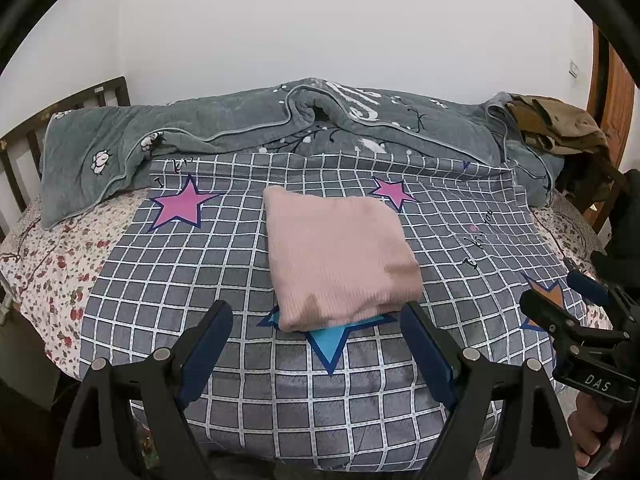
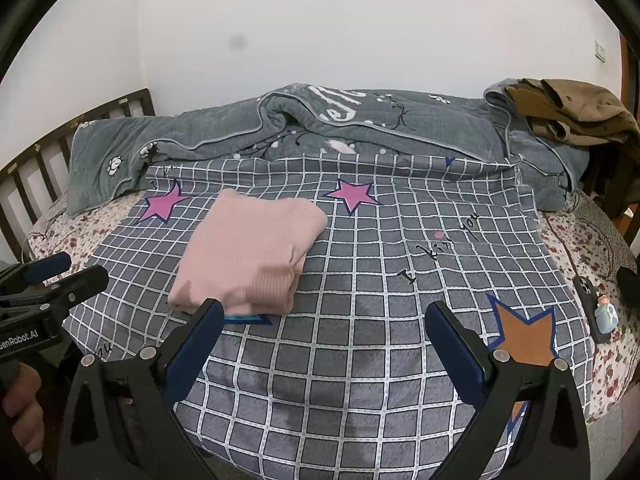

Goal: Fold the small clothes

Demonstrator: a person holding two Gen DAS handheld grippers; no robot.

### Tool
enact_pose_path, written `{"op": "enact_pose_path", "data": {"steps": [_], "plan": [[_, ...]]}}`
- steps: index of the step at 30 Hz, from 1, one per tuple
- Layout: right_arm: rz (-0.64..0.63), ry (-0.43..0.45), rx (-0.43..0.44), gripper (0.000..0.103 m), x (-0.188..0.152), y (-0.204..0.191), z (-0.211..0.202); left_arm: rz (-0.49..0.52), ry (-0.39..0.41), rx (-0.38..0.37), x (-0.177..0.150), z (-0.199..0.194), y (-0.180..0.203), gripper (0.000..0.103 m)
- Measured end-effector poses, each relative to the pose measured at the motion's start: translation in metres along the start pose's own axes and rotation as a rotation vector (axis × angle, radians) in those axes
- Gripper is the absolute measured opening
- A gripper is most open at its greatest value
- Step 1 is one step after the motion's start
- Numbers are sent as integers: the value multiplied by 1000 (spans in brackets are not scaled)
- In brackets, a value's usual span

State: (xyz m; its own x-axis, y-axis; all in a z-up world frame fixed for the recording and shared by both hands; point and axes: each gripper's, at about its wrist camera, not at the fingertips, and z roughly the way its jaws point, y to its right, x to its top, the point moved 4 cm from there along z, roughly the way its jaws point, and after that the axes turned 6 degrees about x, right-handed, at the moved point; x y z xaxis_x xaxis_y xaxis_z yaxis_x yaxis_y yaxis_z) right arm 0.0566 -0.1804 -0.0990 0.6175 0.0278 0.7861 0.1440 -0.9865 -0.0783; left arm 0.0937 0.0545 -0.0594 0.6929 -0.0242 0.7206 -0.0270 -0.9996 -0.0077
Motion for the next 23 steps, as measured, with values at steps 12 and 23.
{"op": "enact_pose_path", "data": {"steps": [12, 23], "plan": [[2, 2, 3, 99, -2, -1, -3, 1, 0, 1, 0, -2, 1, 85], [1, 11, 14, 99, -4, 1, -13, 7, 8, -3, 1, -12, 2, 86]]}}
